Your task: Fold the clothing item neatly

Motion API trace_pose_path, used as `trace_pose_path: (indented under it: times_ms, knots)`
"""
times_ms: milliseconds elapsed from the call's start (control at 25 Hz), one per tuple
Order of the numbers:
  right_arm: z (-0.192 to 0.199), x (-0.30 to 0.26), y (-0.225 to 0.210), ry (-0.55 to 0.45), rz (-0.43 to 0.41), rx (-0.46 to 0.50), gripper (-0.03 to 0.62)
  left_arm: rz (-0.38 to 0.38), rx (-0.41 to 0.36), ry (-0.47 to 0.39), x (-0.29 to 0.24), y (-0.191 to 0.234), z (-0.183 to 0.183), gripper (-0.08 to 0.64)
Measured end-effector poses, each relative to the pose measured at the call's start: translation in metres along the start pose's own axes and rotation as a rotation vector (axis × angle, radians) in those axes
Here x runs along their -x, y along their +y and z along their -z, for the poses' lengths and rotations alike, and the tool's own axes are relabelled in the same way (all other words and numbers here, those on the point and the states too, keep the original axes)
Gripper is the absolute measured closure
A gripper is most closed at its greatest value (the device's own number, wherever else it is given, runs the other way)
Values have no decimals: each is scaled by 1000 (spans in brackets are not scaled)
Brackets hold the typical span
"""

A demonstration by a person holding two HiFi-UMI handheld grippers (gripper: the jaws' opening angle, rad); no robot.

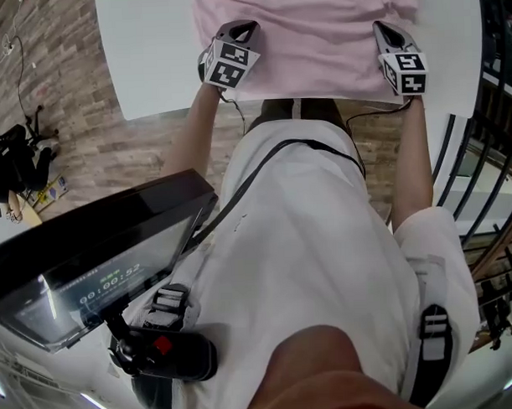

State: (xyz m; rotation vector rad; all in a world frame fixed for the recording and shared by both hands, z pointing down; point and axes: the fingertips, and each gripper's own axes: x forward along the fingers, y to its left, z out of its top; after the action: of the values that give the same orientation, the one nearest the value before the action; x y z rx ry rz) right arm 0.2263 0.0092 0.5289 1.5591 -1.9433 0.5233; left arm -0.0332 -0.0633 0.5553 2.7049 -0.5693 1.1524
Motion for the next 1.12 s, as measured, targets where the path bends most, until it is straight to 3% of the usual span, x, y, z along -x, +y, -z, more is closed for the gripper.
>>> trace_pose_path:
  times_ms: [120, 280, 520, 840, 1000, 1120]
  knots:
    - [20, 9, 44, 50, -92, 36, 591, 57, -56, 18, 8, -41, 7, 557]
    - [50, 25, 75, 105, -130, 67, 591, 105, -118, 52, 15, -88, 23, 557]
    - [89, 26, 54, 165, -64, 67, 591, 84, -193, 84, -2, -105, 52, 557]
    - [101, 25, 35, 138, -32, 1, 591, 73, -158, 41, -20, -104, 43, 557]
    - [118, 76, 52, 103, -23, -37, 591, 67, -162, 3, 9, -143, 45, 557]
    - [117, 80, 70, 88, -50, -53, 591, 41, -139, -4, 22, -139, 56, 557]
